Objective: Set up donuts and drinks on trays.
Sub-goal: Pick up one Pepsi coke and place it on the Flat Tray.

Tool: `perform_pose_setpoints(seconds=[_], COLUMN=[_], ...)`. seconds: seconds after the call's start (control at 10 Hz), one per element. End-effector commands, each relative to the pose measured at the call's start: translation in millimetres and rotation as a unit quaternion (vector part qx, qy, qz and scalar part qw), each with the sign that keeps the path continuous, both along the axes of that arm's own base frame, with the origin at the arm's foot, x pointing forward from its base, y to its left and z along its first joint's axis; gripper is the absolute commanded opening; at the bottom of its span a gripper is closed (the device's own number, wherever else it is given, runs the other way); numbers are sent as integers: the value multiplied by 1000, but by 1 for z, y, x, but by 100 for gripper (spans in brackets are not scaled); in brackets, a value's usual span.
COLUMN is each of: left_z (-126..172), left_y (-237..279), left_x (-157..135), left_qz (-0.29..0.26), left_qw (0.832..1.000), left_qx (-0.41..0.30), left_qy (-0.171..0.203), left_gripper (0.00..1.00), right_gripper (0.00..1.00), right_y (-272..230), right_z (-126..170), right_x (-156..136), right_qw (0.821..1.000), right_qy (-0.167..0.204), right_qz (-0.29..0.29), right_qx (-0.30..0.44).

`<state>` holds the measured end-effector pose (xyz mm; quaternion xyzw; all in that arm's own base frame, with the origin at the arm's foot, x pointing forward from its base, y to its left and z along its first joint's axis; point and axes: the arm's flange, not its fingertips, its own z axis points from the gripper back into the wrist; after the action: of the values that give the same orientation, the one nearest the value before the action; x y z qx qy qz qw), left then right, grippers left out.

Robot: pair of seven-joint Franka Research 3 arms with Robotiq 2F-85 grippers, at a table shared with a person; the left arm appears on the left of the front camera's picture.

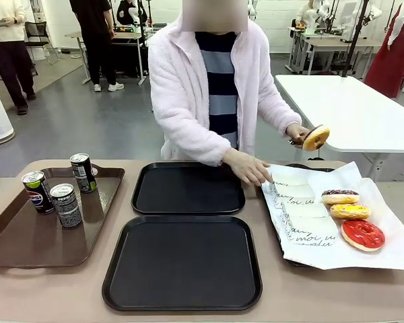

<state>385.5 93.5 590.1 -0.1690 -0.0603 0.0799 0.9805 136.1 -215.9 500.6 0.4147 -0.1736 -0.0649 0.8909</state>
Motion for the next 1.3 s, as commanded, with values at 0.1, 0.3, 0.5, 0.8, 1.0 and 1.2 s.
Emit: perform_pose_setpoints(seconds=[0.1, 0.3, 0.5, 0.8, 1.0, 1.2], left_z=[-41, -74, -103, -120, -118, -118], left_y=[-76, -120, -153, -162, -164, -164], left_x=[53, 70, 64, 42, 63, 63], left_qz=[-7, -18, -37, -49, -57, -57], left_qw=[990, 985, 983, 984, 983, 983], left_qx=[123, 149, 161, 158, 152, 152], left_qy=[65, 85, 75, 63, 87, 87], left_gripper=[100, 100, 100, 100, 100, 100], right_gripper=[100, 100, 100, 100, 100, 100], right_y=[-2, -2, -2, -2, -2, -2], right_z=[-2, -2, -2, -2, -2, -2], right_x=[-2, -2, -2, -2, -2, -2], right_qw=[1000, 1000, 1000, 1000, 1000, 1000], right_qy=[-2, -2, -2, -2, -2, -2], right_qz=[1, 1, 1, 1, 1, 1], right_qx=[3, 3, 3, 3, 3, 3])
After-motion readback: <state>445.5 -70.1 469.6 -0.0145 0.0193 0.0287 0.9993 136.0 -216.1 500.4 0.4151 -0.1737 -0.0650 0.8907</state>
